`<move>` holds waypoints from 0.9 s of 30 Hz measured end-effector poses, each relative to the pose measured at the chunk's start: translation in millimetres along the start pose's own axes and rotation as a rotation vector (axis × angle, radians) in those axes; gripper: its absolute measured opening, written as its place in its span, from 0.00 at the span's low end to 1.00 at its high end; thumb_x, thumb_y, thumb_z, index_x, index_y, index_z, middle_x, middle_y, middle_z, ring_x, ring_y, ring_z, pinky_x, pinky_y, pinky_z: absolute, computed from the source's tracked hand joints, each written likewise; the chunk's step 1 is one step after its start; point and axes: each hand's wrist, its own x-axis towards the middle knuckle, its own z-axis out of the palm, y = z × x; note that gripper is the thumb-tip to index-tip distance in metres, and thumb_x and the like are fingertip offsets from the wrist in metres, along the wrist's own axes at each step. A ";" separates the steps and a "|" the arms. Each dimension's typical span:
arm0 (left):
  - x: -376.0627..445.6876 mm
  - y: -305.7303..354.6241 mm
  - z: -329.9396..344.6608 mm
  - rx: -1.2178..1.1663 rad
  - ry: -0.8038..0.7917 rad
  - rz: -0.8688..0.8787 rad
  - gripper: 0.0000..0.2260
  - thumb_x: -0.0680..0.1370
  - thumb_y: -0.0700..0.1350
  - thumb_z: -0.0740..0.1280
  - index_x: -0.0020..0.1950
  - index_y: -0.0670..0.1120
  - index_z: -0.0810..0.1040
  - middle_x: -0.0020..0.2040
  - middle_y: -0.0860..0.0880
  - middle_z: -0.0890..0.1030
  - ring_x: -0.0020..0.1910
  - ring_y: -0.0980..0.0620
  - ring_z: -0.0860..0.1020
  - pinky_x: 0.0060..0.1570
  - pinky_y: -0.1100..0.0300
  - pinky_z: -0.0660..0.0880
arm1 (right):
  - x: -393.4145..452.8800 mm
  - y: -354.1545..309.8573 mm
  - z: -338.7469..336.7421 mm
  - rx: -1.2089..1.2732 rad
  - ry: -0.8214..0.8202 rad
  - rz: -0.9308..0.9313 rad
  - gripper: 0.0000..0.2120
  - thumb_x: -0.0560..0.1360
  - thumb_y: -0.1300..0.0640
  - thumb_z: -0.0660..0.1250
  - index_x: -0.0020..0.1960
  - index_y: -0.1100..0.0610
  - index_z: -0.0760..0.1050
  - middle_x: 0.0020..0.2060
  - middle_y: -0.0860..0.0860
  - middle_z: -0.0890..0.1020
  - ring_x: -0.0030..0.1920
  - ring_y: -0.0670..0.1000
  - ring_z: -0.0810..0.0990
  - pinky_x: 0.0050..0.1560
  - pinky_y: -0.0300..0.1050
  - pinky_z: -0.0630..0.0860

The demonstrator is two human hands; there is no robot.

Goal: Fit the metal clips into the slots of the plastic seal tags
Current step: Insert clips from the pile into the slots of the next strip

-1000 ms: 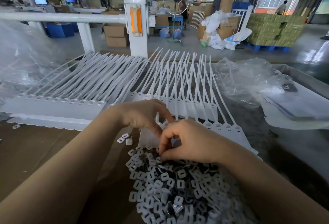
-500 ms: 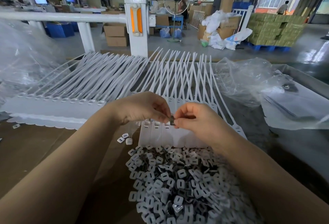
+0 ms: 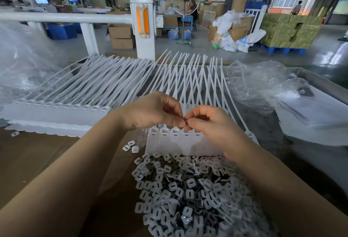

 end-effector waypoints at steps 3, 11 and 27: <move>-0.1 -1.4 -2.4 0.022 0.018 -0.037 0.03 0.72 0.46 0.76 0.43 0.48 0.85 0.37 0.51 0.84 0.35 0.60 0.79 0.39 0.71 0.73 | -0.7 0.1 -0.1 -0.047 -0.005 -0.038 0.06 0.74 0.61 0.71 0.46 0.50 0.81 0.40 0.47 0.86 0.43 0.42 0.83 0.47 0.36 0.75; 0.1 -4.8 -2.3 0.108 -0.039 -0.164 0.03 0.71 0.51 0.76 0.39 0.53 0.85 0.38 0.52 0.85 0.37 0.58 0.79 0.46 0.61 0.75 | -0.1 8.6 4.5 -0.324 0.044 -0.218 0.03 0.73 0.56 0.74 0.45 0.50 0.81 0.40 0.43 0.83 0.41 0.41 0.81 0.43 0.34 0.78; 1.7 -4.4 5.9 0.156 -0.130 -0.309 0.06 0.70 0.48 0.77 0.43 0.49 0.83 0.31 0.56 0.81 0.27 0.62 0.73 0.34 0.67 0.68 | -2.4 13.8 7.5 -0.537 -0.044 -0.244 0.11 0.67 0.49 0.78 0.46 0.46 0.78 0.39 0.42 0.82 0.40 0.39 0.80 0.44 0.39 0.79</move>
